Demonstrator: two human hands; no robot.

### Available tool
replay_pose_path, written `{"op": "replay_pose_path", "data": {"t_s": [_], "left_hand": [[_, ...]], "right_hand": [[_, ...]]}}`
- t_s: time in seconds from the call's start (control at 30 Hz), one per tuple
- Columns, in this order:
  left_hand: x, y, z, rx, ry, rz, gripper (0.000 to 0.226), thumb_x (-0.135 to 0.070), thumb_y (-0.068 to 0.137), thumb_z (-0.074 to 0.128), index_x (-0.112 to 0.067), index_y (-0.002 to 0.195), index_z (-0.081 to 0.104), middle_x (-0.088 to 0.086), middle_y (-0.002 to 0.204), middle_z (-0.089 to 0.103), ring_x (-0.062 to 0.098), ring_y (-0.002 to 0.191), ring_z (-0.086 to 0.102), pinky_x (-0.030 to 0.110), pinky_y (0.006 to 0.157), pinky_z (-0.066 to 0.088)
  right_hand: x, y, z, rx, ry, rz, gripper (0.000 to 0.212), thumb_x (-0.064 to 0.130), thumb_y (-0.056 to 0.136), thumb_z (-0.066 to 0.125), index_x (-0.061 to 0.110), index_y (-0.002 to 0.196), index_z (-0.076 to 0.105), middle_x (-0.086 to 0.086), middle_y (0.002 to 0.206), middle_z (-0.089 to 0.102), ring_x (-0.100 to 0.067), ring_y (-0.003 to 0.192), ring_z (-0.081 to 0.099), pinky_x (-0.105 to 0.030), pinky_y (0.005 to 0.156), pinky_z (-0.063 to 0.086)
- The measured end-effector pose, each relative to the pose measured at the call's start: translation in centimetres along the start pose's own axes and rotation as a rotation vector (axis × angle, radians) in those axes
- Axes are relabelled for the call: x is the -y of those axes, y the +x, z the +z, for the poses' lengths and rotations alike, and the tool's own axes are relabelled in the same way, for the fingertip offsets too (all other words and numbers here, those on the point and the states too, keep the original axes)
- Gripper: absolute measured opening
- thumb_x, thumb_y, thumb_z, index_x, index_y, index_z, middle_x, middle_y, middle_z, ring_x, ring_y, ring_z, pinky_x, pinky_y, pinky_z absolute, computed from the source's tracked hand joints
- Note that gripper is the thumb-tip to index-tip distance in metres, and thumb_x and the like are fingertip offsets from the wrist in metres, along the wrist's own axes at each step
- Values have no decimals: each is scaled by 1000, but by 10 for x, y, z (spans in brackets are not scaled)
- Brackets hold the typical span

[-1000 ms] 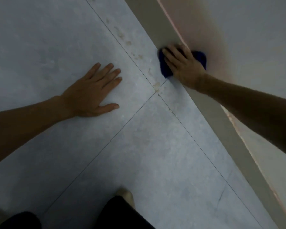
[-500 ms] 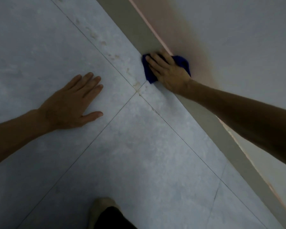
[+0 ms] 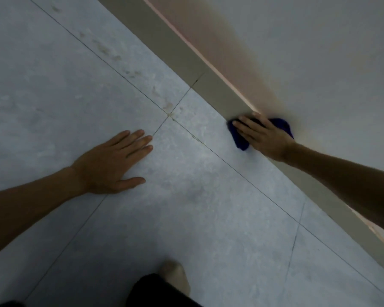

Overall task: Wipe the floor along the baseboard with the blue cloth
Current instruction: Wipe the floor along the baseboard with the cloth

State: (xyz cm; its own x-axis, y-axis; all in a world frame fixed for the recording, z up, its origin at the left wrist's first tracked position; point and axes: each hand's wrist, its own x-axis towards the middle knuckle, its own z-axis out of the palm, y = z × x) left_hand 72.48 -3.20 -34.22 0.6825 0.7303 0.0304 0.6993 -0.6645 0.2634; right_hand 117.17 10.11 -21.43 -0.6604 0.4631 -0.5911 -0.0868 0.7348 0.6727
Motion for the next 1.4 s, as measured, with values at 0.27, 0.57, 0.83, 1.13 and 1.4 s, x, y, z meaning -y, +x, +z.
{"op": "replay_pose_path", "data": {"t_s": [0.27,0.57,0.83,1.13,1.4], "left_hand": [[0,-1,0,6,-42,-29,82,-67,101,30,-9,159,28,11,169,19,26,158,10,43,129,15],[3,-1,5,-26,-57,-41,79,-66,101,28,-14,160,27,7,169,19,23,158,10,40,128,11],[0,-1,5,-69,-30,-36,78,-65,102,31,-10,158,31,9,167,25,24,157,16,41,126,14],[36,-8,-13,-170,0,-207,79,-61,102,31,-2,154,38,14,164,32,29,156,22,50,126,22],[149,-47,-46,-274,62,-585,84,-62,100,29,2,154,35,17,163,32,33,155,22,52,127,16]], "right_hand": [[-94,201,-118,-209,164,194,71,-5,85,65,3,151,41,-17,168,15,-38,156,11,-57,126,10],[-19,84,-38,-137,215,259,65,2,92,44,4,156,32,-14,170,9,-36,157,1,-54,125,-7],[38,-69,28,39,51,97,70,-4,86,61,-4,151,37,-20,169,-4,-40,156,-5,-59,125,-8],[-11,40,-15,-113,156,228,88,-2,80,72,4,157,29,-16,170,5,-39,156,3,-59,125,0],[-107,254,-111,-228,74,305,82,14,93,66,4,159,19,-22,168,-7,-43,155,-12,-63,123,-5]]}}
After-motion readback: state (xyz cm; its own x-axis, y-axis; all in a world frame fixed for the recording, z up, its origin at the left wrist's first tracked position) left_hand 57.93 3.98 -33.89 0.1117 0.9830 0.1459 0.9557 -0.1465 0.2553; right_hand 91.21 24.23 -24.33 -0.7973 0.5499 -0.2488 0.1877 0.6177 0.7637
